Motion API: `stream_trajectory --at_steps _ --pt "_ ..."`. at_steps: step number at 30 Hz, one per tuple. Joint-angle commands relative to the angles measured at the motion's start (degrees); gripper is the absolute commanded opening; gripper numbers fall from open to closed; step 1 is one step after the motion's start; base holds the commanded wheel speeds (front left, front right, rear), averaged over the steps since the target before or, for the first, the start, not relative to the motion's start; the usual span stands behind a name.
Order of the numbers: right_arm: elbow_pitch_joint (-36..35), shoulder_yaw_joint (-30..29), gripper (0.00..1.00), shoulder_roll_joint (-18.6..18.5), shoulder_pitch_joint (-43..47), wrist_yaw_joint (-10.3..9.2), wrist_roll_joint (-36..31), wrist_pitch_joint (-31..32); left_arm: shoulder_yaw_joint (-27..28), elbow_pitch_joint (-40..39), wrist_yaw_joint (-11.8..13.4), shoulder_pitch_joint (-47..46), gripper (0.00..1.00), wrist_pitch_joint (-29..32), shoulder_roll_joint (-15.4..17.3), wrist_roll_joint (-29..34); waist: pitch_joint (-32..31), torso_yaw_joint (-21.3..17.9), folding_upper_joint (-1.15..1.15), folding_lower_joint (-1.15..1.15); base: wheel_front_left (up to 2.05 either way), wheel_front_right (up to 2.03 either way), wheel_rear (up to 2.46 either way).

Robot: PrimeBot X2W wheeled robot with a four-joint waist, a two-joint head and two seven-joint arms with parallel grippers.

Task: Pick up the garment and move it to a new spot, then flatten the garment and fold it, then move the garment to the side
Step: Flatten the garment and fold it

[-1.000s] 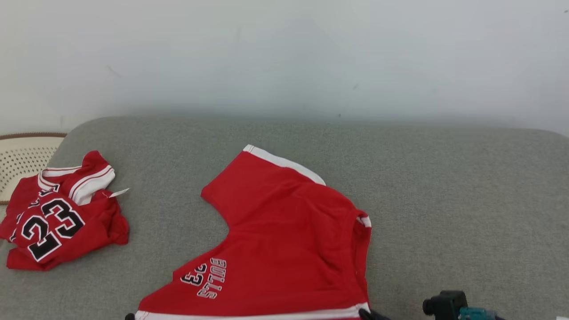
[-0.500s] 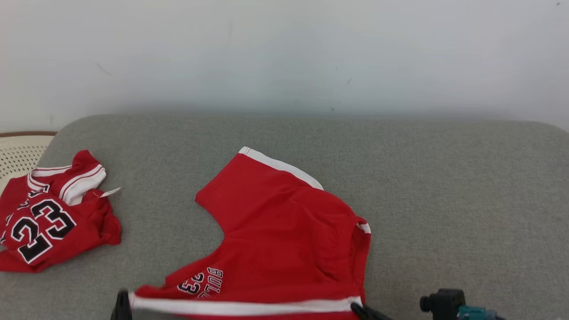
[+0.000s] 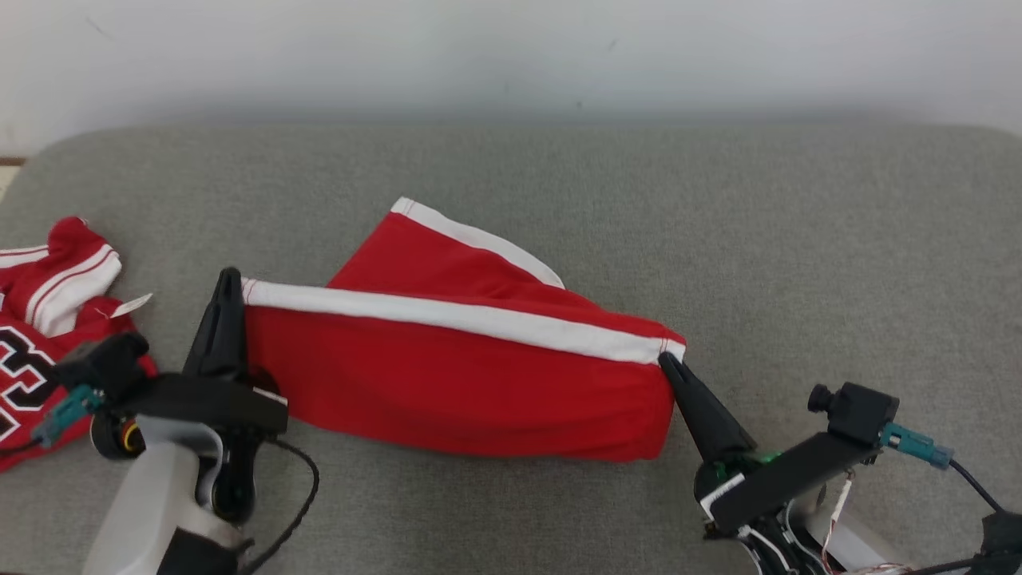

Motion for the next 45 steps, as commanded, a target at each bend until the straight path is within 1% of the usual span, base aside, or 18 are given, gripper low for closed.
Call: stream_trajectory --at_steps 1,9,11,12,15,22,29,37,38,39,40,41,42,43,45 --pt "0.62 -1.62 0.0 1.6 -1.45 0.02 -0.45 -0.01 -0.28 2.47 0.01 -3.36 0.0 -0.07 0.46 1.55 6.05 -3.14 -0.01 -0.01 0.0 0.0 0.0" --pt "3.01 -6.21 0.0 8.17 -6.51 0.02 -3.3 -0.01 0.83 12.08 0.41 -17.01 0.0 -0.07 0.38 7.7 13.07 -7.32 -0.01 -0.01 0.0 0.0 0.0" --pt "3.13 -6.26 0.0 8.87 -7.11 0.02 -3.62 0.0 0.88 13.26 0.51 -18.47 0.0 -0.07 0.45 8.43 13.9 -7.82 -0.01 -0.01 0.0 0.0 0.0" --pt "3.14 -6.21 0.0 10.17 -8.07 0.02 -4.04 0.0 0.94 15.22 1.04 -21.11 0.0 -0.07 0.57 9.74 15.16 -8.61 -0.01 -0.01 0.0 0.0 0.0" --pt "3.03 -5.42 0.0 11.43 -9.17 0.02 -4.84 0.0 0.4 17.96 1.51 -24.36 0.0 -0.07 0.77 12.04 16.74 -9.62 -0.01 -0.01 0.0 0.0 0.0" --pt "2.63 -4.2 0.0 12.19 -8.1 0.02 -5.31 0.0 1.6 21.45 3.13 -28.95 0.0 -0.07 1.23 14.55 19.02 -11.58 -0.01 -0.01 0.0 0.0 0.0" --pt "2.66 -6.08 0.0 13.12 -7.44 -0.01 -6.25 0.0 2.49 20.77 5.85 -31.0 0.0 -0.07 1.94 17.72 19.97 -12.64 -0.01 -0.01 0.0 0.0 0.0" --pt "3.51 -6.78 0.0 13.82 -7.6 -0.02 -6.83 0.0 2.83 22.65 5.75 -31.15 0.0 -0.07 1.83 19.33 20.24 -13.32 -0.01 -0.01 0.0 0.0 0.0" --pt "3.61 -6.95 0.04 13.9 -7.56 -0.02 -7.08 0.0 3.43 22.14 5.8 -31.1 0.0 -0.07 1.64 18.9 20.28 -13.34 -0.01 -0.01 0.0 0.0 0.0" --pt "3.76 -7.42 0.21 14.02 -7.43 -0.02 -7.26 0.0 3.67 21.84 5.88 -30.9 0.0 -0.07 1.51 18.86 20.28 -13.34 -0.01 -0.01 0.0 0.0 0.0" --pt "3.93 -7.84 0.26 14.12 -7.26 -0.02 -7.32 0.0 3.82 21.72 5.88 -30.72 0.0 -0.07 1.35 19.02 20.27 -13.32 -0.01 -0.01 0.0 0.0 0.0" --pt "4.1 -8.13 0.37 14.28 -7.12 -0.02 -7.55 0.0 3.95 21.63 5.83 -30.54 0.0 -0.07 1.28 19.24 20.18 -13.33 -0.01 -0.01 0.0 0.0 0.0" --pt "4.19 -8.23 0.45 14.39 -7.03 -0.02 -7.85 0.0 4.07 21.58 5.76 -30.29 0.0 -0.07 1.21 19.45 20.0 -13.33 -0.01 -0.01 0.0 0.0 0.0" --pt "4.29 -8.26 0.47 14.5 -6.91 -0.02 -7.91 0.0 4.18 21.63 5.62 -30.0 0.0 -0.07 1.11 19.64 19.79 -13.34 -0.01 -0.01 0.0 0.0 0.0" --pt "4.43 -8.26 0.47 14.67 -6.88 -0.02 -8.22 0.01 4.3 21.71 5.31 -29.69 0.0 -0.07 0.99 19.83 19.36 -13.3 -0.01 -0.01 0.0 0.0 0.0"
